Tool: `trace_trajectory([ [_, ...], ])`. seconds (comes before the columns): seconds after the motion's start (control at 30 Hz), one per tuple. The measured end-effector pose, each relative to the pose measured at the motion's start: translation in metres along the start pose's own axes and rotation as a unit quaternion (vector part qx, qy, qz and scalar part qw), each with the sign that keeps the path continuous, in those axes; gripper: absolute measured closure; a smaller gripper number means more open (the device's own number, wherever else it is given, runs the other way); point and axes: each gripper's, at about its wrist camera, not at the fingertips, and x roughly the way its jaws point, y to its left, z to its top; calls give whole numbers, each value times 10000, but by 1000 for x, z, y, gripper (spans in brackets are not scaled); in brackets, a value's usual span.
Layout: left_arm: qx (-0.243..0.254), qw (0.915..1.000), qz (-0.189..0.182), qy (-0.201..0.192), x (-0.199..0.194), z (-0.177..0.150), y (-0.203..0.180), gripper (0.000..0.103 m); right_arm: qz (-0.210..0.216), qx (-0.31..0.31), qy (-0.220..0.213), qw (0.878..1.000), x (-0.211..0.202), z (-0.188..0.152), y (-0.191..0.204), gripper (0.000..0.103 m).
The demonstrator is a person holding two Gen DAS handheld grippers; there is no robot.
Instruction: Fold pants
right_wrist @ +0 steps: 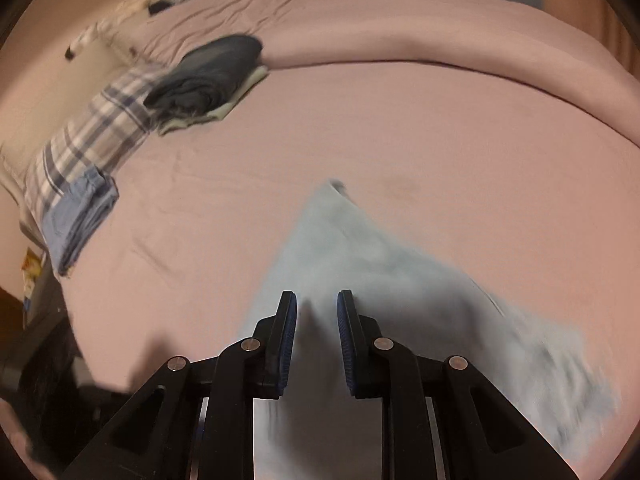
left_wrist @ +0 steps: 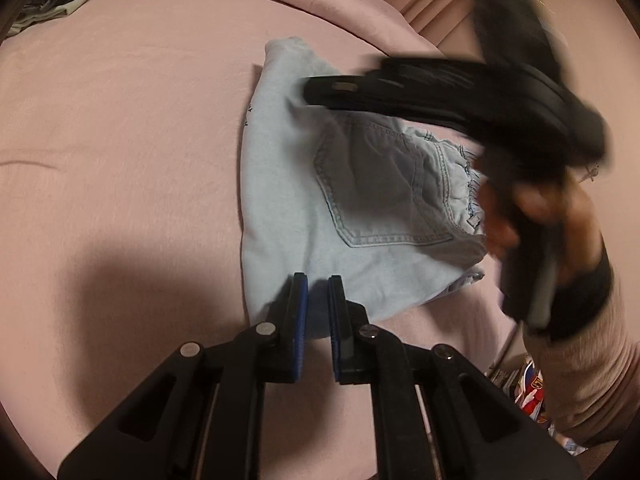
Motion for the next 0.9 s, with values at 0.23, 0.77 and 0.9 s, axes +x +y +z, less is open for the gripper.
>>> trace_trajectory([
  [0.23,27,9999,91,36,5,0,-1,94,138,558,340,9978,18,10,-23,83],
  [0.77,350,9984,451,33,17,-2,-24,94,-1169,-666,107,9909,-74,-122,-35,71],
  [0.9,416,9977,535,21,16,-2,-26,94,-855,-196,187,9960,-96,-125,-50,73],
])
